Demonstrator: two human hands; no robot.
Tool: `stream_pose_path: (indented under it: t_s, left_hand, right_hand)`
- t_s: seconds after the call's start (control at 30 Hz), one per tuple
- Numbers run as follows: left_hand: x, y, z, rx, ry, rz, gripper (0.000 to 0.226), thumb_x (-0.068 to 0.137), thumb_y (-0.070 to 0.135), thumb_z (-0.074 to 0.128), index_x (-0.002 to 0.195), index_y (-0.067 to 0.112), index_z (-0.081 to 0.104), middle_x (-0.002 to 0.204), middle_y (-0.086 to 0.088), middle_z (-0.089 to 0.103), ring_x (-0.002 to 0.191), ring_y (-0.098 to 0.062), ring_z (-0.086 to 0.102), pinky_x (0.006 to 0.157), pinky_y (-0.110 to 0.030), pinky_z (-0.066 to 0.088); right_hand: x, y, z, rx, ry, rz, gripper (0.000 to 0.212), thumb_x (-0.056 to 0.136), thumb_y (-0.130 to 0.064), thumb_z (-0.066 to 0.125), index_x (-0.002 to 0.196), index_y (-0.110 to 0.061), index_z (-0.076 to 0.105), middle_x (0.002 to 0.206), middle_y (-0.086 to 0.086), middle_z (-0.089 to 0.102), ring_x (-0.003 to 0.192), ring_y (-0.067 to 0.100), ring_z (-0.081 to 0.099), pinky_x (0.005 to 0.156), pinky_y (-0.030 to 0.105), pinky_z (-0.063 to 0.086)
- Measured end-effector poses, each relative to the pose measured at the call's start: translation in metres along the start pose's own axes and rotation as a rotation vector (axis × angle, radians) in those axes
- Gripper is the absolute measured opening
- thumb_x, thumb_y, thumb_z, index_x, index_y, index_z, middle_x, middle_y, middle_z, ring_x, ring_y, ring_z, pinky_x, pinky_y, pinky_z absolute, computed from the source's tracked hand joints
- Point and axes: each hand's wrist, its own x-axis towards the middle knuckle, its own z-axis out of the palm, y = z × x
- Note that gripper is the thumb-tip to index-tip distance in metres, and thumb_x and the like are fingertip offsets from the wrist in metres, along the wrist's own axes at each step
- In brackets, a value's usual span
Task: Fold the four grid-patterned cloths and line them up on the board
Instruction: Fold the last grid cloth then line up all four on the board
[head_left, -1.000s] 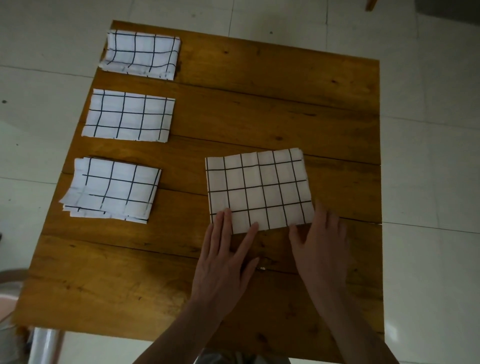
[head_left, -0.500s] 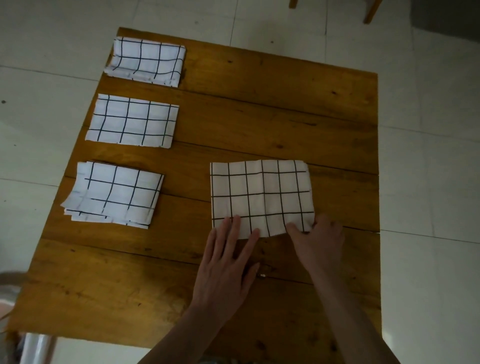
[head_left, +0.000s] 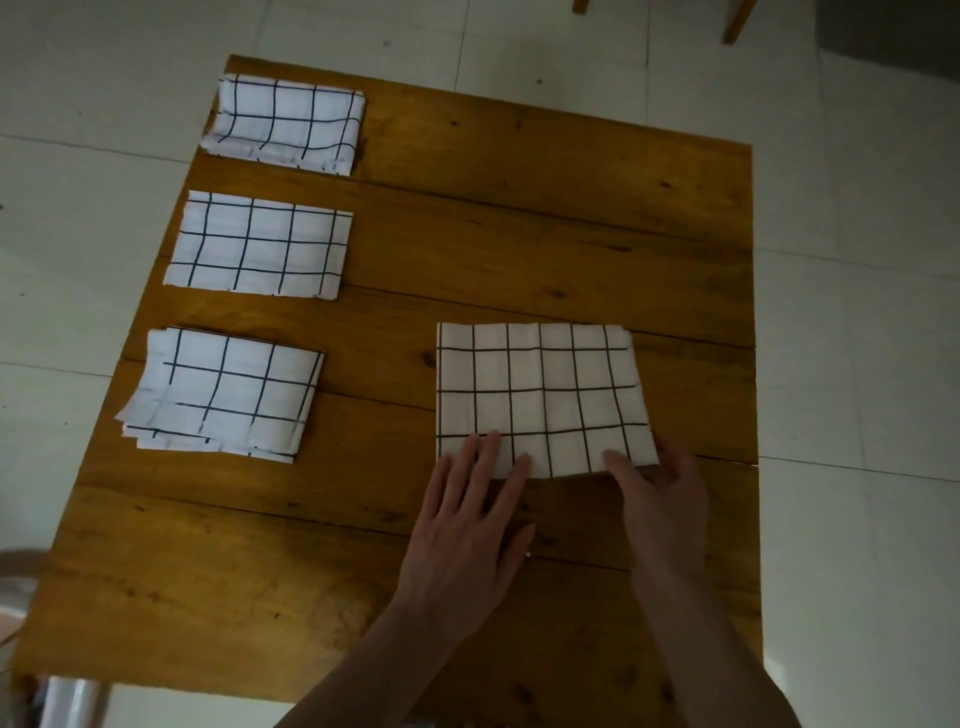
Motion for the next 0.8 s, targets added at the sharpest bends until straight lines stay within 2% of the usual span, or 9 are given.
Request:
stream_pose_path:
  t_s: [0.1,0.17,0.27,0.33,0.43,0.53,0.67,0.73,0.8]
  left_hand:
    - [0.003,0.003,0.001,-0.010,-0.010,0.017,0.062,0.110,0.054,0.024,0.166,0.029,0.012,0.174,-0.010,0.003,0.161,-0.030,0.000,0.126,-0.056,0.023]
    - [0.003,0.004,0.002,-0.003,-0.015,0.011,0.062,0.110,0.054,0.023,0.166,0.029,0.013,0.174,-0.010,0.002,0.161,-0.031,-0.001,0.126,-0.057,0.023]
    - [0.003,0.004,0.004,-0.005,-0.018,0.011,0.062,0.110,0.054,0.022,0.166,0.029,0.012,0.174,-0.010,0.000,0.161,-0.030,-0.003,0.127,-0.056,0.021]
    - [0.002,0.003,0.004,-0.010,-0.016,0.019,0.062,0.110,0.054,0.023,0.166,0.029,0.012,0.174,-0.009,-0.001,0.161,-0.029,-0.004,0.128,-0.055,0.018]
    - [0.002,0.000,0.004,-0.031,-0.012,0.030,0.063,0.111,0.053,0.025,0.166,0.025,0.013,0.174,-0.008,-0.001,0.161,-0.027,-0.004,0.128,-0.053,0.018]
    - [0.001,-0.003,0.003,-0.084,0.029,0.020,0.067,0.111,0.049,0.031,0.166,0.016,0.014,0.174,-0.006,0.005,0.161,-0.023,0.000,0.129,-0.049,0.019]
    - [-0.001,-0.010,0.000,-0.126,0.129,-0.043,0.068,0.108,0.043,0.045,0.163,0.010,0.023,0.172,-0.007,0.018,0.160,-0.020,0.009,0.130,-0.044,0.016]
    - [-0.004,-0.014,-0.002,-0.131,0.165,-0.100,0.067,0.108,0.043,0.045,0.163,0.010,0.025,0.171,-0.007,0.023,0.160,-0.020,0.013,0.130,-0.043,0.016]
    - [-0.007,-0.018,-0.001,-0.150,0.186,-0.140,0.067,0.108,0.044,0.040,0.163,0.010,0.023,0.170,-0.008,0.024,0.159,-0.020,0.015,0.129,-0.043,0.016]
  right_hand:
    - [-0.004,-0.001,-0.002,0.013,0.014,-0.006,0.042,0.092,-0.015,0.074,0.129,-0.029,0.063,0.115,-0.008,0.070,0.106,0.011,0.066,0.079,0.022,0.049]
    - [-0.008,-0.002,0.002,0.027,0.015,-0.029,0.028,0.094,-0.016,0.072,0.115,-0.034,0.067,0.107,-0.012,0.073,0.103,0.009,0.068,0.082,0.023,0.051]
    - [-0.016,-0.003,0.011,0.022,0.053,-0.092,0.015,0.099,-0.023,0.066,0.088,-0.033,0.066,0.077,-0.016,0.070,0.076,0.000,0.064,0.073,0.026,0.051]
    - [-0.021,-0.001,0.018,-0.124,0.094,-0.238,0.022,0.103,-0.032,0.058,0.084,-0.022,0.062,0.072,-0.010,0.061,0.063,0.001,0.055,0.064,0.030,0.047]
    - [-0.028,0.007,0.028,-0.307,0.105,-0.485,0.033,0.106,-0.042,0.046,0.111,-0.016,0.065,0.110,-0.004,0.058,0.088,0.010,0.061,0.071,0.032,0.055]
    - [-0.035,0.011,0.036,-0.409,0.039,-0.678,0.042,0.107,-0.036,0.043,0.140,-0.016,0.058,0.137,-0.002,0.050,0.120,0.015,0.057,0.093,0.031,0.053]
    - [-0.042,0.012,0.046,-0.588,-0.129,-0.797,0.049,0.110,-0.034,0.033,0.155,-0.016,0.041,0.162,-0.005,0.036,0.149,0.009,0.034,0.118,0.025,0.035]
    - [-0.043,0.016,0.052,-0.653,-0.203,-0.838,0.051,0.112,-0.034,0.029,0.158,-0.015,0.034,0.166,-0.005,0.028,0.154,0.007,0.024,0.123,0.025,0.028]
    - [-0.042,0.023,0.060,-0.710,-0.250,-0.865,0.052,0.112,-0.034,0.026,0.160,-0.015,0.031,0.168,-0.003,0.025,0.156,0.008,0.019,0.124,0.033,0.030]
